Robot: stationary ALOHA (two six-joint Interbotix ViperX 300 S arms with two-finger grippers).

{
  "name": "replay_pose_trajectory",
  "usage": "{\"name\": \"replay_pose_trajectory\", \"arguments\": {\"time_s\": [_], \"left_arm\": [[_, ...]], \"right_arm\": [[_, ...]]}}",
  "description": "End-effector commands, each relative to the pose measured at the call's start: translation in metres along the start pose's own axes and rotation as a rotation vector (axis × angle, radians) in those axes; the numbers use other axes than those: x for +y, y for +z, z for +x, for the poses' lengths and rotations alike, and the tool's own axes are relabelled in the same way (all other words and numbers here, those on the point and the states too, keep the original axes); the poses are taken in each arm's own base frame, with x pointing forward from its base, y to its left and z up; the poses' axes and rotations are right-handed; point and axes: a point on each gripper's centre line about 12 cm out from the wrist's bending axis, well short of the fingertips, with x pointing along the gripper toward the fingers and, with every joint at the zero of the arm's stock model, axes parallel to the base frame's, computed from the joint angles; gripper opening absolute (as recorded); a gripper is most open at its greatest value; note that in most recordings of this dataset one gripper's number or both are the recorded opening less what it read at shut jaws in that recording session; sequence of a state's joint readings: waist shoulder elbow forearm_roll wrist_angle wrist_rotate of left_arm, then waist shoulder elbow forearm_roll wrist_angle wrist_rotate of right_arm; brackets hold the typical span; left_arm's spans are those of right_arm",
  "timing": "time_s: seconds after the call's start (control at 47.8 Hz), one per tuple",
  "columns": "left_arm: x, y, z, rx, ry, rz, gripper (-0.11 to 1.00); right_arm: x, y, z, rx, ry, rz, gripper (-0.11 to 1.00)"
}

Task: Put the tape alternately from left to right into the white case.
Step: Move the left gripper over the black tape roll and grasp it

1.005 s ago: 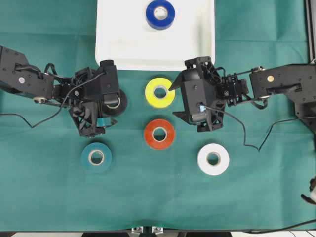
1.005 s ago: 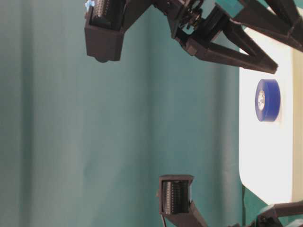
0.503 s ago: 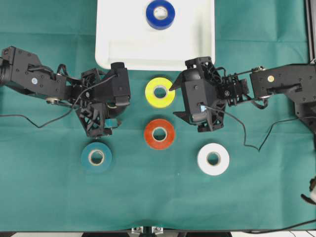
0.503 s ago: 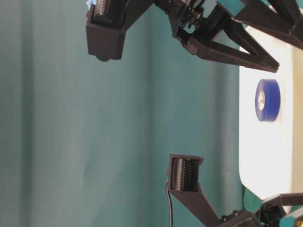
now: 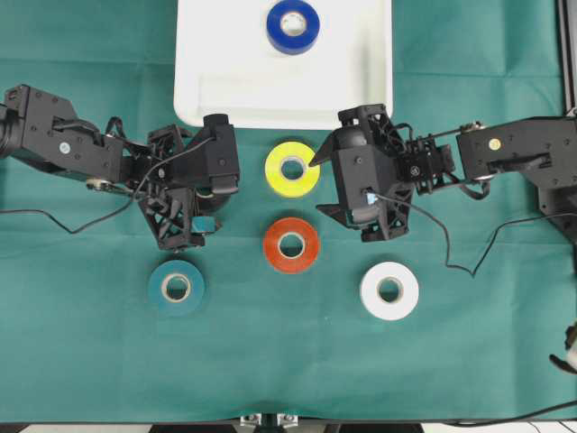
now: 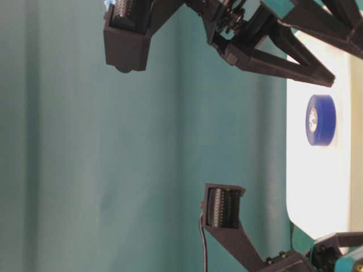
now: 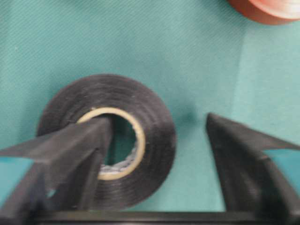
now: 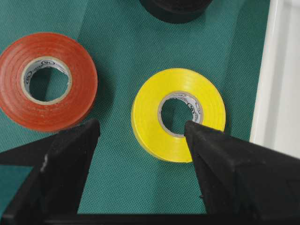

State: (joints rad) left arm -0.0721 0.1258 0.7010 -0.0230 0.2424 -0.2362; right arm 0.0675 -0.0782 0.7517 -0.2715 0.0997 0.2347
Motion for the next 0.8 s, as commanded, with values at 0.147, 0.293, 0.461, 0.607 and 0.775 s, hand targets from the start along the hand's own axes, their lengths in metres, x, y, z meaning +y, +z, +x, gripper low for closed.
{"name": "replay_pose_trajectory", "arguments": {"time_s": [0.147, 0.293, 0.461, 0.607, 0.775], "left_arm": [[0.003, 0.0, -0.005, 0.004, 0.004, -0.007, -0.01], [0.002, 0.002, -0.008, -0.005, 0.001, -0.005, -0.03], [0.002, 0.002, -0.009, -0.008, 0.001, -0.007, -0.03], [-0.003, 0.004, -0.013, -0.009, -0.006, -0.003, -0.04], [-0.016, 0.01, -0.029, -0.026, -0.027, 0.022, -0.04]], "right_arm": [[0.001, 0.01, -0.006, -0.043, 0.004, 0.0, 0.81], [0.001, 0.01, -0.006, -0.043, 0.004, 0.0, 0.81], [0.001, 0.011, -0.006, -0.044, 0.005, 0.0, 0.81], [0.001, 0.011, -0.006, -0.046, 0.004, 0.0, 0.81], [0.001, 0.01, -0.006, -0.044, 0.005, 0.0, 0.81]]}}
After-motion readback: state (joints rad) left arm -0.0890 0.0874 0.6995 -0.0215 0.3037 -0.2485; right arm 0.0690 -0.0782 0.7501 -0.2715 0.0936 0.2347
